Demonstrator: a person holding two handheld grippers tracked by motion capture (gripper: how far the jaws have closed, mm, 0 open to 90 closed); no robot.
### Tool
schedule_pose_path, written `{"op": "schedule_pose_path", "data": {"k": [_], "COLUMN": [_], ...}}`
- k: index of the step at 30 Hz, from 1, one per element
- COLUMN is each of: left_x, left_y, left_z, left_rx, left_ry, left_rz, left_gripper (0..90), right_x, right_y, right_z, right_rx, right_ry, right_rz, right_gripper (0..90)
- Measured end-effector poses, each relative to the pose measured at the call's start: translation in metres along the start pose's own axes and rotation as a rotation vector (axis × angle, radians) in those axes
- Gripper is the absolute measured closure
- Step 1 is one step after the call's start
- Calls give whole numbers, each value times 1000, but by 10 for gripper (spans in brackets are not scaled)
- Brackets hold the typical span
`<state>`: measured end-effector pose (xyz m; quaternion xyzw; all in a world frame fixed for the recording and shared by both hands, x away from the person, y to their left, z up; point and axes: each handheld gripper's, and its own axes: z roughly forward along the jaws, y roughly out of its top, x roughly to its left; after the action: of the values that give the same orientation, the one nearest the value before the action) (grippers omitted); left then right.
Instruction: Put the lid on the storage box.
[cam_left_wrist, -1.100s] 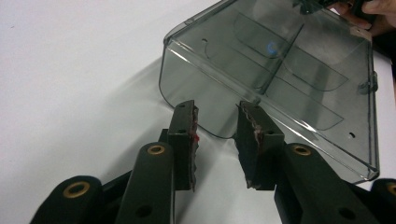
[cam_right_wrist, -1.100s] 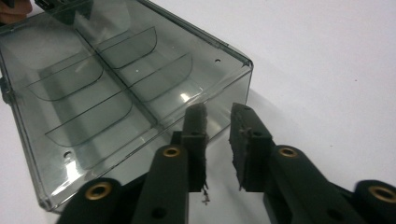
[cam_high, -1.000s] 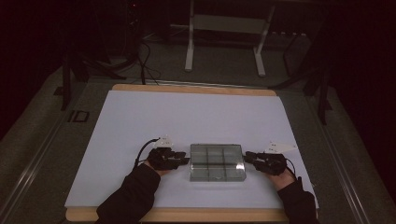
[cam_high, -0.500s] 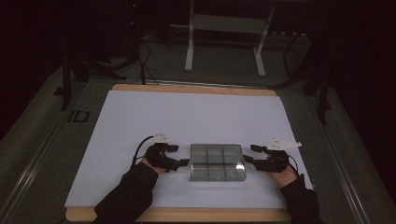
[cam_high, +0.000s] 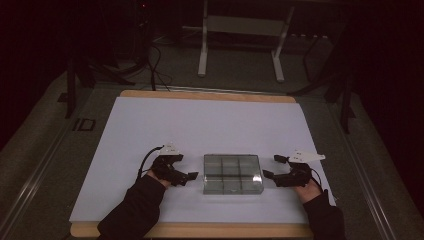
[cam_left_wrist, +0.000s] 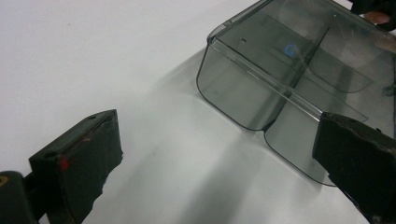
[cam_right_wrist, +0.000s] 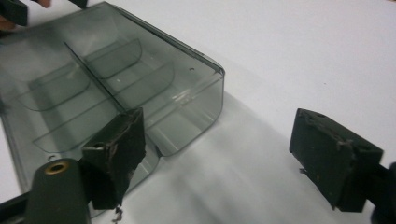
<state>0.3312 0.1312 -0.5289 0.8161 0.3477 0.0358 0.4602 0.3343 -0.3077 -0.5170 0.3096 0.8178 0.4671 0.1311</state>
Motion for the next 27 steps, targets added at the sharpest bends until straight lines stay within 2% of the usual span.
{"op": "schedule_pose_path", "data": {"k": [5,15,19,27], "left_x": [-2,-2,-2,-1], "left_y": [-3,-12,-16,-22], "left_z": [-1,-7,-13,-24], "left_rx": [7,30,41,42], "left_ry": [2,12,5,38], "left_rz": [11,7,-7,-11], "left_gripper": [29,29,29,29], "right_x": [1,1,2,2], "right_y": [-3,-11,-14,-23], "right_z": [1,-4,-8,-14], "right_rx": [16,23,31,43], "right_ry": [-8,-22,-29,-40], "right_rz": [-4,3,6,13], "right_gripper": [162,163,163,163]}}
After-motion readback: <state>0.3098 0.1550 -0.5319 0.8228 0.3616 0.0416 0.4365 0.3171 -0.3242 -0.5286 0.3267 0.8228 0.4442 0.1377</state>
